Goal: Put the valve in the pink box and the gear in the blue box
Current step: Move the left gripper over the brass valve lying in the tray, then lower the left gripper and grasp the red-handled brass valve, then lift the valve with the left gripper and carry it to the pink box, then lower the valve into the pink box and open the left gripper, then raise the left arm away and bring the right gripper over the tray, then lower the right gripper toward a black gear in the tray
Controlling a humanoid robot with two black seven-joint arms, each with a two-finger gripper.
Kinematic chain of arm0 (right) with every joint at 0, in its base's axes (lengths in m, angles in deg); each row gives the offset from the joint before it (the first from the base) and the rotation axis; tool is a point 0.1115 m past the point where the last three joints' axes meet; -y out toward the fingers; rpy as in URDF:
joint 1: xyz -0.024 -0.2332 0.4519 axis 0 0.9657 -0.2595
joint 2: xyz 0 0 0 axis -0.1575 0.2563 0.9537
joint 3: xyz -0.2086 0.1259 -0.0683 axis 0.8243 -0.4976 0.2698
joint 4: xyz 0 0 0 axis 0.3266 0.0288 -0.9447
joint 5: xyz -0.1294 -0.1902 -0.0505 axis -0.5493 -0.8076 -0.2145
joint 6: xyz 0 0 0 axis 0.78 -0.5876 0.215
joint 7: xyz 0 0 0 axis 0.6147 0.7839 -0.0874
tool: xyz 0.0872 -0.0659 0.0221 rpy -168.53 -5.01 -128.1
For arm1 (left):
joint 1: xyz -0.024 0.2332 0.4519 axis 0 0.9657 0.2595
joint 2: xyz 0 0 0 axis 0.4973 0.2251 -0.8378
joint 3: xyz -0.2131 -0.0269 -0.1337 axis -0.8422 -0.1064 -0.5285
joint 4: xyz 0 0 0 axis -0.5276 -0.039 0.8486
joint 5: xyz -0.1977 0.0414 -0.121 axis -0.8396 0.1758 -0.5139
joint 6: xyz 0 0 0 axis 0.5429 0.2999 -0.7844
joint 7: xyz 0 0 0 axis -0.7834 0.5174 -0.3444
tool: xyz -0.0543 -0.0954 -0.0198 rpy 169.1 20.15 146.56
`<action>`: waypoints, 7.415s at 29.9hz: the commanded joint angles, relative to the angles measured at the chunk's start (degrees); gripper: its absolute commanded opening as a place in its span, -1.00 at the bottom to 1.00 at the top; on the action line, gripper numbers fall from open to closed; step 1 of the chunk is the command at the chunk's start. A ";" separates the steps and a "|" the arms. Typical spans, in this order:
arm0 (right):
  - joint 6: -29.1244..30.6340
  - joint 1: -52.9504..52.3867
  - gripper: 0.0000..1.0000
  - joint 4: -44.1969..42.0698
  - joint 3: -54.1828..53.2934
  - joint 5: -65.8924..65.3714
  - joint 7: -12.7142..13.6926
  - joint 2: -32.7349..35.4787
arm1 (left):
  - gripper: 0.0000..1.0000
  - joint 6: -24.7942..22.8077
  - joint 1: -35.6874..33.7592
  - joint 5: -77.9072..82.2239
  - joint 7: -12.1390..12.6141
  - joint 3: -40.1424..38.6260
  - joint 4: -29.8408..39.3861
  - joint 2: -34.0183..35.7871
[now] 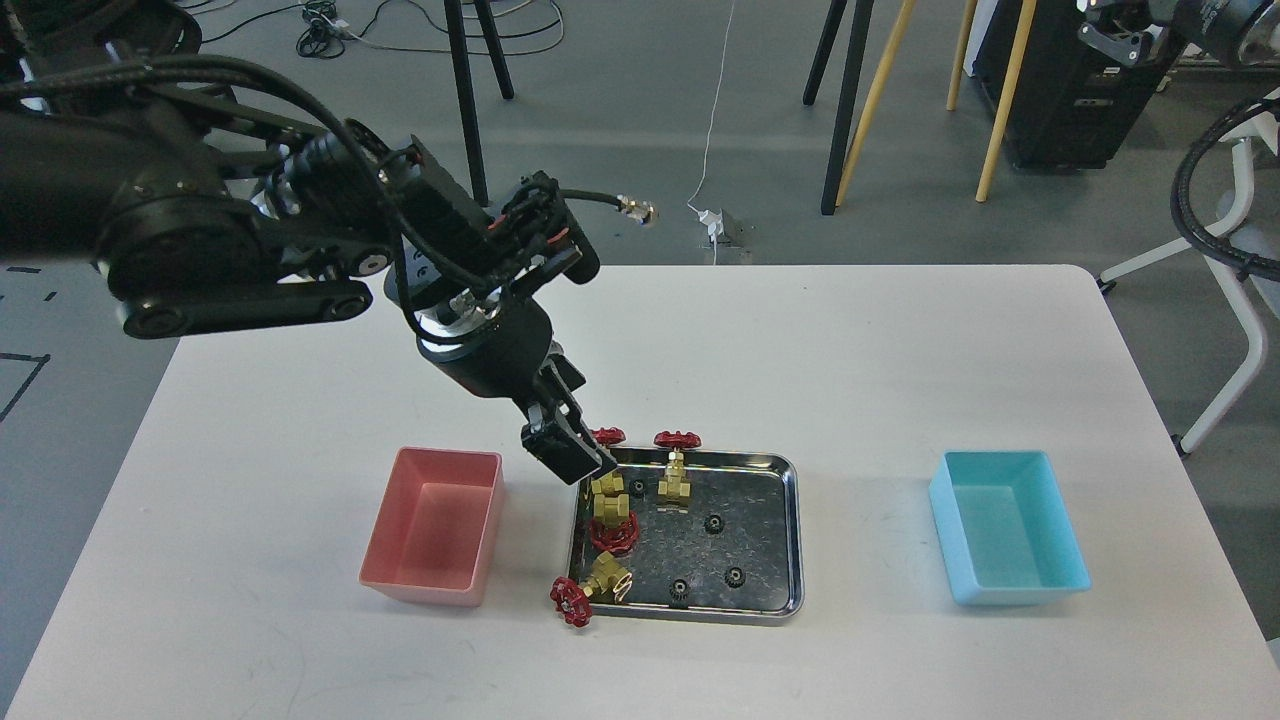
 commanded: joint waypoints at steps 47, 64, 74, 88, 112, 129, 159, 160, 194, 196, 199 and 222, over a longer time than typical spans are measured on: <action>0.00 4.87 0.98 0.15 -1.34 0.45 -0.01 2.55 | 0.68 12.01 22.14 0.86 0.00 2.54 -20.80 -14.37; 0.00 5.48 0.98 0.23 -1.42 0.45 -0.01 2.55 | 0.30 12.27 23.20 2.09 0.00 2.89 -21.50 -14.37; 0.00 6.10 0.98 0.41 -1.42 0.45 -0.01 2.64 | 0.20 13.94 24.69 2.18 0.00 3.07 -22.56 -14.28; 0.00 6.19 0.98 0.23 -2.39 0.45 -0.10 2.90 | -0.40 16.14 24.69 2.27 0.00 2.81 -22.38 -14.10; 0.00 6.54 0.98 0.23 -2.48 0.45 -0.19 3.43 | -0.56 17.90 20.30 3.06 0.00 1.58 -15.54 -5.51; 0.00 6.54 0.98 0.32 -3.27 0.45 -0.19 3.34 | -0.56 17.46 15.64 10.87 0.00 -1.85 1.96 20.60; 0.00 7.94 0.98 0.67 -3.36 0.45 -0.10 3.08 | 0.39 17.63 28.47 17.74 0.00 -9.41 -0.41 25.71; 0.00 8.03 0.98 0.67 -3.36 0.45 -0.01 2.99 | 0.44 17.55 28.64 17.74 0.00 -10.02 -0.41 25.88; 0.00 -21.76 0.96 49.72 60.62 -42.86 3.68 -12.11 | 0.65 13.59 36.21 -61.19 0.00 -56.08 4.60 17.45; 0.00 -21.59 0.96 49.54 62.20 -44.98 3.68 -14.31 | 0.65 13.68 35.85 -61.19 0.00 -56.08 3.81 16.49; 0.00 -21.50 0.91 49.19 63.70 -45.43 4.03 -17.65 | 0.66 13.68 36.03 -61.19 0.00 -55.99 2.50 15.43; 0.00 -18.34 0.30 41.28 72.40 -45.69 8.34 -33.66 | 0.68 14.03 39.28 -60.48 0.00 -55.82 1.35 13.58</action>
